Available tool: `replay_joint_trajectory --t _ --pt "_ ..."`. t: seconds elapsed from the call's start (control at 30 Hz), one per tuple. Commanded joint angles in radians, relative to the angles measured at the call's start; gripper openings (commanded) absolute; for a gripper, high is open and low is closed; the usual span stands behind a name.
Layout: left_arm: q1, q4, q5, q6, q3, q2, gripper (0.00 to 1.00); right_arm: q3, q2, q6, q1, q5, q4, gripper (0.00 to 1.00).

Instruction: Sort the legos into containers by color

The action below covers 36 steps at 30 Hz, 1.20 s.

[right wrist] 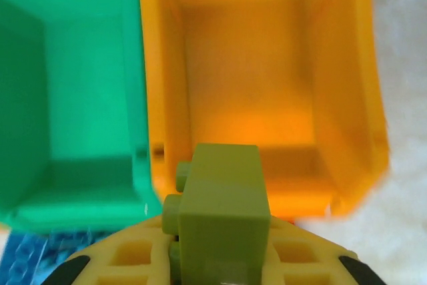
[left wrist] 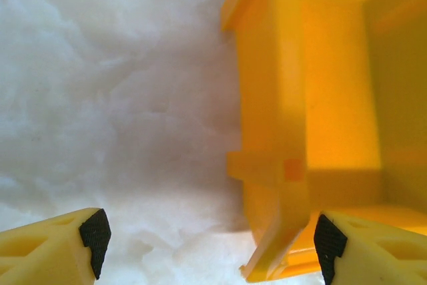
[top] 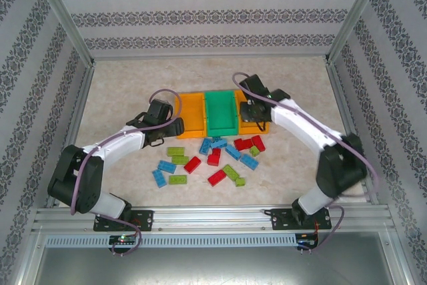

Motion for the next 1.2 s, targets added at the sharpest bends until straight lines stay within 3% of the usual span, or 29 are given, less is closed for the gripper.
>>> replay_joint_trajectory --t 0.0,0.33,0.87,1.0,1.17 --pt "-0.013 -0.101 -0.004 -0.001 0.009 0.013 0.82 0.103 0.156 -0.104 -0.052 0.011 -0.036 0.02" --pt "-0.018 -0.128 0.054 -0.012 -0.031 0.005 0.82 0.153 0.277 -0.106 -0.113 -0.043 -0.006 0.05" --pt "-0.153 -0.23 -0.002 -0.095 -0.036 0.023 0.85 0.126 0.317 -0.105 -0.113 -0.077 0.046 0.35" --pt "-0.158 -0.243 -0.006 -0.113 -0.033 0.045 0.85 0.099 0.288 -0.098 -0.11 -0.085 0.063 0.51" --pt "-0.162 -0.235 -0.005 -0.131 -0.031 0.063 0.84 0.074 0.238 -0.101 -0.102 -0.096 0.072 0.6"
